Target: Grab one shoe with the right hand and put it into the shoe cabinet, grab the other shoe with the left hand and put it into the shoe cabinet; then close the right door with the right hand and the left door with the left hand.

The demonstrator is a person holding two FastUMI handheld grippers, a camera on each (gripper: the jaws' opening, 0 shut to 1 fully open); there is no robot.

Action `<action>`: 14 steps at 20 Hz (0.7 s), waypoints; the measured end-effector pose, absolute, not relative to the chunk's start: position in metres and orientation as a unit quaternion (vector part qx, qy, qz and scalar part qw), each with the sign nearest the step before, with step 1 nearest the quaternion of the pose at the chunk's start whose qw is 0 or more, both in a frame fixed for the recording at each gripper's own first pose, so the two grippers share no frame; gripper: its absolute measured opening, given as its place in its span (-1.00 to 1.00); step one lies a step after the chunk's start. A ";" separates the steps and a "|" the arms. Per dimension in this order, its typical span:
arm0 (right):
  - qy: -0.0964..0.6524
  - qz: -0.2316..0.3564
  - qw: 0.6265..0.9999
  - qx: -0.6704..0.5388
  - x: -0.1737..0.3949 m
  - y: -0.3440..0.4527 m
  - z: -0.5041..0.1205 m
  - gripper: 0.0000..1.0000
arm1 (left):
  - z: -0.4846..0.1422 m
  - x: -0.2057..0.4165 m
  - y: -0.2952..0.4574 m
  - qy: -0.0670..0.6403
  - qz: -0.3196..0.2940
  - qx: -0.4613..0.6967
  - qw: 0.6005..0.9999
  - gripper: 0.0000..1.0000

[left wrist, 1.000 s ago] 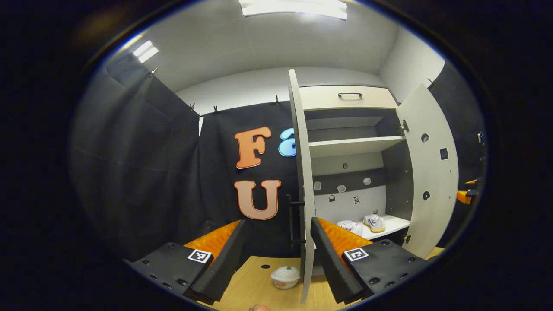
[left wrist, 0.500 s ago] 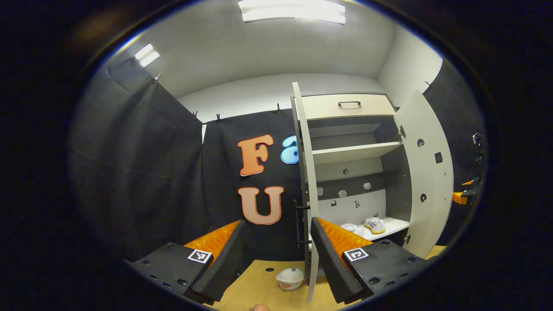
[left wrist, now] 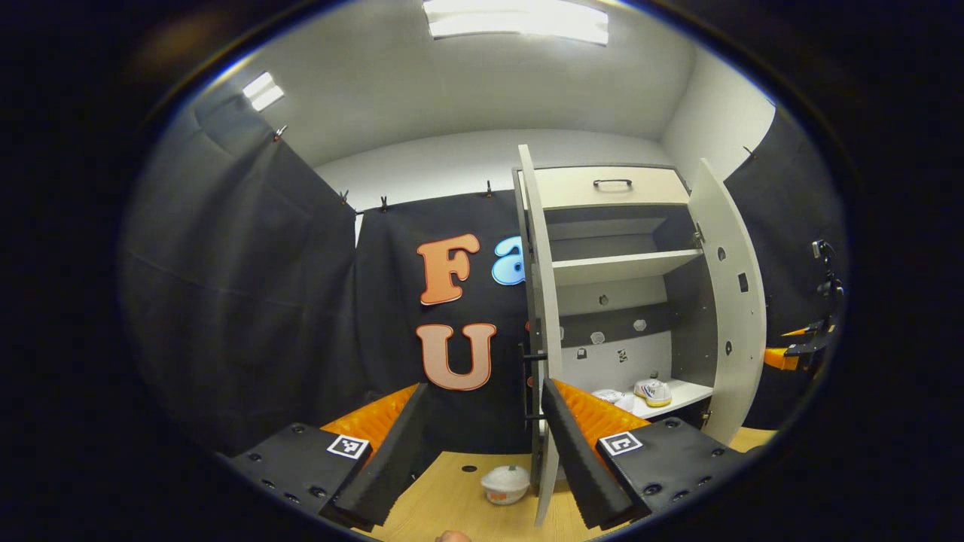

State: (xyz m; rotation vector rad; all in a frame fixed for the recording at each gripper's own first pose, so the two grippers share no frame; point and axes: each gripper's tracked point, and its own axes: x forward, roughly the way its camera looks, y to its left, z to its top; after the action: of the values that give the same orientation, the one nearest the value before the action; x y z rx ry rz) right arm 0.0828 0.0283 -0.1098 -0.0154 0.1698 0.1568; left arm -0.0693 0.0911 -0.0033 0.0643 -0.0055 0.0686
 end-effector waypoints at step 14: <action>0.068 0.100 0.993 -0.003 0.138 0.134 -0.118 0.75 | -0.017 -0.079 0.153 0.008 0.074 0.025 0.997 0.94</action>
State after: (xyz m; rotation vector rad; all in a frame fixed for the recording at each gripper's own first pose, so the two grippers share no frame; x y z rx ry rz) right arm 0.1380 0.1336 -0.1179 -0.0053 0.1372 0.2014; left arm -0.0787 0.1529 -0.0169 0.0507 0.0154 0.1481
